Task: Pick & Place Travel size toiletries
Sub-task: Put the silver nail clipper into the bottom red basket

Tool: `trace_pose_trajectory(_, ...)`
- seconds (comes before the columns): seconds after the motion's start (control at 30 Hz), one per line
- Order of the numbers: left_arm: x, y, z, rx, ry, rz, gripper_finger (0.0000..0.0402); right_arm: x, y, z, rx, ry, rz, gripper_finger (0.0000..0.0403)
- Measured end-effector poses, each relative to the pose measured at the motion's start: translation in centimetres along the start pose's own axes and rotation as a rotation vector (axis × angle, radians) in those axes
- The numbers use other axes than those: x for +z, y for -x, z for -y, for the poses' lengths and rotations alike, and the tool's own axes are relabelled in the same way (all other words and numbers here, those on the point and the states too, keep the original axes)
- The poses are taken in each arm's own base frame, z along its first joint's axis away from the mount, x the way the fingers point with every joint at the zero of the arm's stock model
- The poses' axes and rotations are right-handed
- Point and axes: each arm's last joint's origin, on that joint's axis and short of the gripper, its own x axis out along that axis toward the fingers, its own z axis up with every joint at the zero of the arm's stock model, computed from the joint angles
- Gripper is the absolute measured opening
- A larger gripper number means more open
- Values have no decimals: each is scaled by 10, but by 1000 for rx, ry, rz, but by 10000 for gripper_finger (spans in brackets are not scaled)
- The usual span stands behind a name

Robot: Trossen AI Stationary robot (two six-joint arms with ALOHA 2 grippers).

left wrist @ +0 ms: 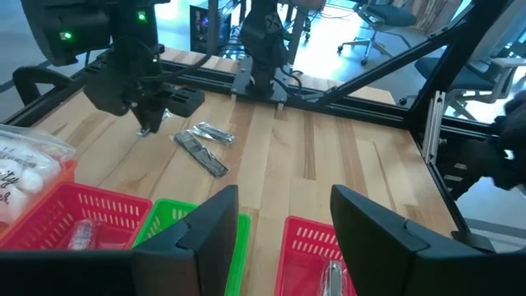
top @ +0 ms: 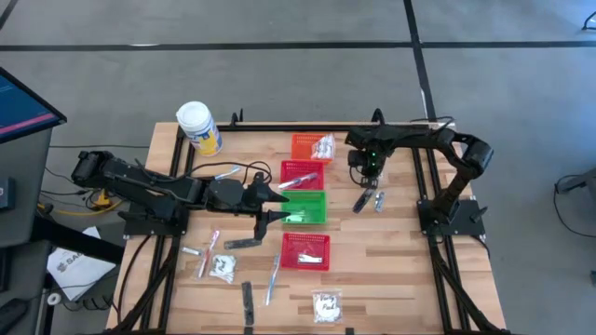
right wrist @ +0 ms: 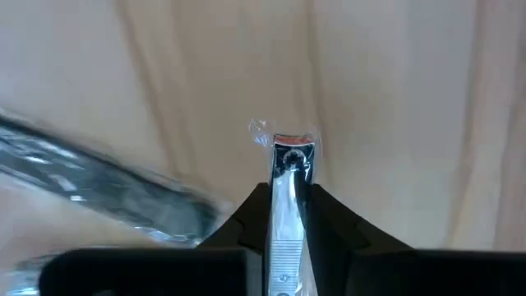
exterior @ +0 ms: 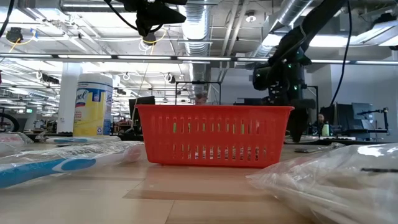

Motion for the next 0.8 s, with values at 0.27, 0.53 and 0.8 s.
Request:
trace_pose_trajectory(0.27,0,0,0,0,0,0,186,24,18,-33,-10,42,39,62)
trace_pose_trajectory(0.53,0,0,0,0,0,0,186,47,45,-78,-10,133,82,43)
trace_pose_trajectory(0.8,-1,0,0,1,-2,-9,186,63,76,-137,2,202,170,55)
